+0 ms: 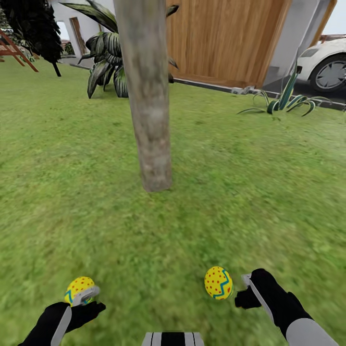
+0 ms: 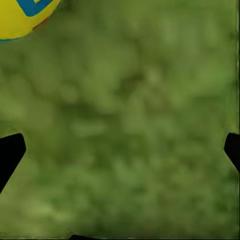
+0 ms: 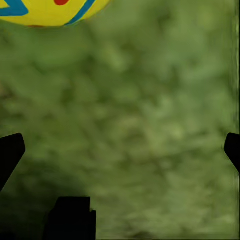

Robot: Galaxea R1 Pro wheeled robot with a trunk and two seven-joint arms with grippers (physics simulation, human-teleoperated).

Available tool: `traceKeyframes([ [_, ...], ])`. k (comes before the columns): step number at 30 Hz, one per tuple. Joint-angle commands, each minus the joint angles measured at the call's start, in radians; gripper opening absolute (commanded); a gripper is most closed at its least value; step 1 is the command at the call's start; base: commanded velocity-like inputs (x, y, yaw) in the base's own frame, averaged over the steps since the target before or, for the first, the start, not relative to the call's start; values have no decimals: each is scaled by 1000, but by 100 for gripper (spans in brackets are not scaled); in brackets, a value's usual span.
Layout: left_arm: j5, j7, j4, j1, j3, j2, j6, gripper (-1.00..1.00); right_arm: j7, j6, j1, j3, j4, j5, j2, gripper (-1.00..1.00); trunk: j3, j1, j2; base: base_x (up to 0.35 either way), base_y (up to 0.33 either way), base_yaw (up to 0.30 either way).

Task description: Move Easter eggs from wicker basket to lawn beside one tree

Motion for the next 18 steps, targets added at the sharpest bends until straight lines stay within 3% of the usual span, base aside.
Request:
traceKeyframes([
  [1,5,-1,-2,0,2,-2,7,100,3,3,-1,4,-1,0,-1,100,3,-1,0,-217,-263,0],
  [18,5,-1,-1,0,1,-14,5,100,3,3,-1,4,-1,0,-1,100,69,-9,4,-196,-276,0],
])
